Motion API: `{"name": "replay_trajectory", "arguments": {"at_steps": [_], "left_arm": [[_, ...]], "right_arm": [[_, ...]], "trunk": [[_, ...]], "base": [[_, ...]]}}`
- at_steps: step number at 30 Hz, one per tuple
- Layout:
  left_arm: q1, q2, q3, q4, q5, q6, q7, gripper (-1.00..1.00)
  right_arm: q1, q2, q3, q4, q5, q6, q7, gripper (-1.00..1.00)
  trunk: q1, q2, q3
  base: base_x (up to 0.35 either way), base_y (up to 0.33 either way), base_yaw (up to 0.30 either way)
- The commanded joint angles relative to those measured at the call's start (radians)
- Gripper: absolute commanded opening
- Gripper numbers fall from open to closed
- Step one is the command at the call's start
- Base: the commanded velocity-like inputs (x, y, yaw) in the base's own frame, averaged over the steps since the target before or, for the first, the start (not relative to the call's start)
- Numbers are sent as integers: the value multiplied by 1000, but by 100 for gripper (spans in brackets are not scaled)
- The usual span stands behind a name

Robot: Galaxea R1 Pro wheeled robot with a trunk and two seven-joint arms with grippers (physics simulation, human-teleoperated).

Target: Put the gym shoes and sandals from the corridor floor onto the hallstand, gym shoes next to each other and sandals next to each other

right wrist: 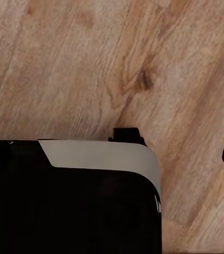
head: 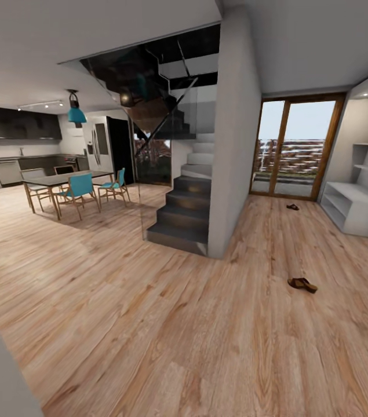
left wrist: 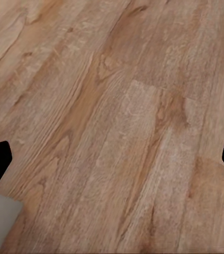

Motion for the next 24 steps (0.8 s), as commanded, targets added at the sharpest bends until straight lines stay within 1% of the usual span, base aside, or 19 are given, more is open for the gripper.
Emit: {"name": "replay_trajectory", "arguments": {"at_steps": [1, 24], "left_arm": [[0, 0, 1, -1, 0, -1, -3, 100], [0, 0, 1, -1, 0, -1, -3, 100]], "right_arm": [[0, 0, -2, -2, 0, 0, 1, 100], [0, 0, -2, -2, 0, 0, 1, 100]], "trunk": [[0, 0, -2], [0, 0, -30]], "base": [[0, 0, -231], [0, 0, -212]]}}
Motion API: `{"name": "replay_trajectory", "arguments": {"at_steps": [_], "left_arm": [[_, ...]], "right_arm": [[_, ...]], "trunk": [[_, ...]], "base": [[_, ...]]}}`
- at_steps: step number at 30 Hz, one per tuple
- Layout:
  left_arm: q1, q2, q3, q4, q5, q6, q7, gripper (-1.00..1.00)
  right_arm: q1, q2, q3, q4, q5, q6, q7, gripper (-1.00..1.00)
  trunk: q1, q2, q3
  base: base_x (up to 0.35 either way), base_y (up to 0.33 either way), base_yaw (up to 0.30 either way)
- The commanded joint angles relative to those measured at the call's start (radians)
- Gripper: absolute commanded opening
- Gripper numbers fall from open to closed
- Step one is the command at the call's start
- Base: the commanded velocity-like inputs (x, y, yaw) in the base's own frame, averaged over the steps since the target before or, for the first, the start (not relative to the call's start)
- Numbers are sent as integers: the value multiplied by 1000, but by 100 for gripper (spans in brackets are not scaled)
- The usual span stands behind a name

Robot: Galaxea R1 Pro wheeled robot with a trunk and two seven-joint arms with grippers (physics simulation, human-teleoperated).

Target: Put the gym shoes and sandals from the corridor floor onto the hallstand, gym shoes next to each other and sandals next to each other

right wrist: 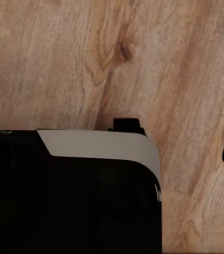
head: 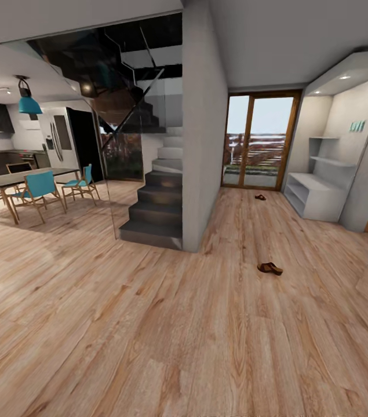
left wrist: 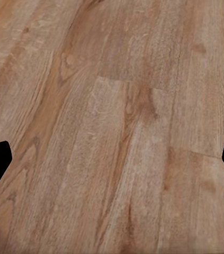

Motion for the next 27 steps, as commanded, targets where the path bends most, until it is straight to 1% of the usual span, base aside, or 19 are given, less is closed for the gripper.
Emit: {"name": "replay_trajectory", "arguments": {"at_steps": [1, 6, 10, 19, 27], "left_arm": [[0, 0, 1, -1, 0, -1, -3, 100], [0, 0, 1, -1, 0, -1, -3, 100], [0, 0, 1, -1, 0, -1, -3, 100], [0, 0, 1, -1, 0, 0, -3, 100], [0, 0, 2, -1, 0, 0, -3, 100]], "right_arm": [[0, 0, -2, -2, 0, 0, 1, 100], [0, 0, -2, -1, 0, 0, 1, 100], [0, 0, -2, -1, 0, -1, 1, 100], [0, 0, 0, -2, 0, -1, 1, 100], [0, 1, 0, -2, 0, -1, 1, 100]], "trunk": [[0, 0, -2], [0, 0, -8], [0, 0, -14], [0, 0, -20], [0, 0, -20]], "base": [[0, 0, -197], [0, -2, -192], [0, -114, -179], [65, -257, -46], [151, -282, -3]]}}
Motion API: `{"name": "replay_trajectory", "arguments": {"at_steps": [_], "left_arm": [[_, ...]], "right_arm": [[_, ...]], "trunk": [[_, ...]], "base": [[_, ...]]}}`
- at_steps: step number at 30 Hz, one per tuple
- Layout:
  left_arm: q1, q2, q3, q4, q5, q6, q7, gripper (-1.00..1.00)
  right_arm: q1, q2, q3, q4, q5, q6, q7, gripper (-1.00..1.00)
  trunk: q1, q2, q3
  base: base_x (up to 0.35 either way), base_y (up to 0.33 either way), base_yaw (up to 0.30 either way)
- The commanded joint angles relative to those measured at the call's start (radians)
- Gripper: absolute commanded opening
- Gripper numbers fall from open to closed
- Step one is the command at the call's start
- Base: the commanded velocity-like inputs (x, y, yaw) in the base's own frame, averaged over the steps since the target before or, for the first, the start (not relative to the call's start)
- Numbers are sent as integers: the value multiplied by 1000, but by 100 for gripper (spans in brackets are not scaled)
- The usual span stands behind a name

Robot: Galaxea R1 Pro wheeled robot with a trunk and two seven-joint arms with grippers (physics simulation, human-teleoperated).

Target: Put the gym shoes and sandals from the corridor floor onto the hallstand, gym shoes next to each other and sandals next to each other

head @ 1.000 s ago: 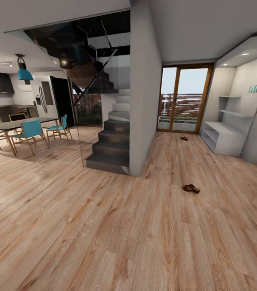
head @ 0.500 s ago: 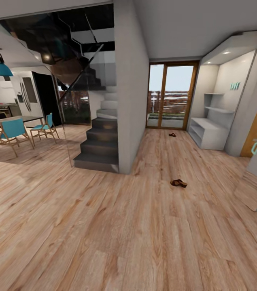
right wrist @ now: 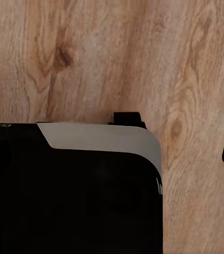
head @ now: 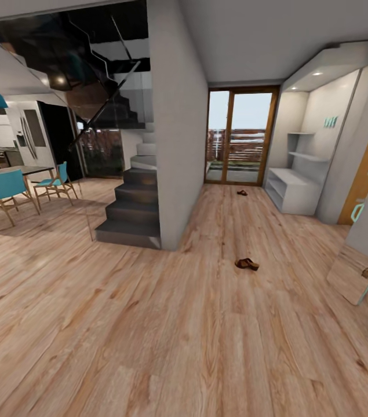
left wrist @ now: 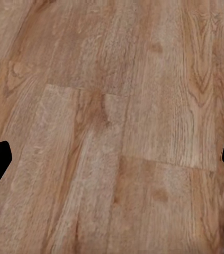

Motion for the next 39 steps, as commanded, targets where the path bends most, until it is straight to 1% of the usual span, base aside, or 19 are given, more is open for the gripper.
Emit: {"name": "replay_trajectory", "arguments": {"at_steps": [1, 10, 17, 25, 31, 39], "left_arm": [[0, 0, 1, -1, 0, -1, -3, 100], [0, 0, 1, -1, 0, -1, -3, 100], [0, 0, 4, 37, 1, -1, -3, 100], [0, 0, 5, 44, 2, -2, -3, 100], [0, 0, 5, 45, 2, -3, -3, 100], [0, 0, 5, 45, 2, -3, -3, 100]], "right_arm": [[1, 0, -2, -2, 0, 0, 1, 100], [1, 0, 0, -2, 0, 0, 1, 100], [1, 0, 0, -2, 0, 0, 1, 100], [1, 1, 0, -2, 0, 0, 1, 100], [1, 1, 0, -2, 0, 0, 1, 100], [1, 0, 0, -2, 0, 0, 1, 100]], "trunk": [[0, 0, -1], [0, 0, -1], [0, 0, -1], [0, 0, -1], [0, 0, -1], [0, 0, -1]], "base": [[211, -277, 0], [236, -258, 0], [246, -247, 0], [247, -246, -8], [247, -246, -119], [247, -245, -218]]}}
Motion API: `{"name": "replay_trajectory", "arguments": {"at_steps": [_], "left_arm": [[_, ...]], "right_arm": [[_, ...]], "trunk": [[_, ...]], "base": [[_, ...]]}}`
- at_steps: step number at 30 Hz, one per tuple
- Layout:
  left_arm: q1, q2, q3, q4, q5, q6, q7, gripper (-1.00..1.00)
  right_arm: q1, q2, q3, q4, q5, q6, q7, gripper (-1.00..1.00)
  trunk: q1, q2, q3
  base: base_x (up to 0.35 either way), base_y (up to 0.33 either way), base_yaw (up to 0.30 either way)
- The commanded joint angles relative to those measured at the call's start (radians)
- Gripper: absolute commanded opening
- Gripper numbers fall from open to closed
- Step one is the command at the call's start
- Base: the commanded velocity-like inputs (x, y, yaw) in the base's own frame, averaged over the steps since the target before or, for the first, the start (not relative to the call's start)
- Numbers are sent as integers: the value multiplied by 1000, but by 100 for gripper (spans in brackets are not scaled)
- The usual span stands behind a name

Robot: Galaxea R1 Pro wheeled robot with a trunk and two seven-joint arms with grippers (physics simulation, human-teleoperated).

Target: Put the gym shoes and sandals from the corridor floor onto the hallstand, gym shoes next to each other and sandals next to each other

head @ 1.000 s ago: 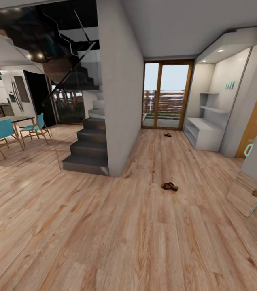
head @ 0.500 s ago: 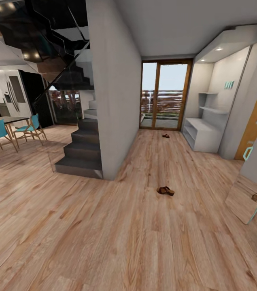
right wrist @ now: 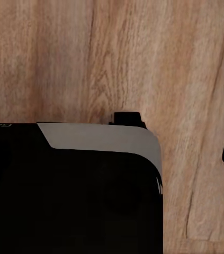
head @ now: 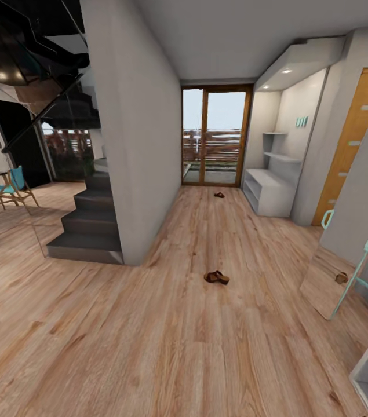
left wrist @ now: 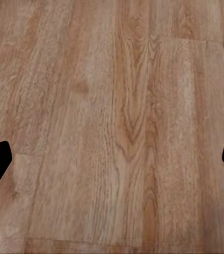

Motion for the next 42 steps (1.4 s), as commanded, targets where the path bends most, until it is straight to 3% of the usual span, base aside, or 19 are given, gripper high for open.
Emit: {"name": "replay_trajectory", "arguments": {"at_steps": [1, 11, 42], "left_arm": [[1, 0, 1, -1, 0, -1, -3, 100], [0, 1, 1, -1, 1, -1, -3, 100], [1, 1, 1, -1, 1, -1, -3, 100]], "right_arm": [[0, 0, -2, -1, 0, 0, 1, 100], [0, 0, -1, -1, 0, 0, 1, 100], [0, 0, 1, -1, 0, 0, 0, 100]], "trunk": [[0, 0, -1], [0, 0, -1], [0, 0, -1]], "base": [[248, -236, -241], [295, -162, -167], [344, -17, -4]]}}
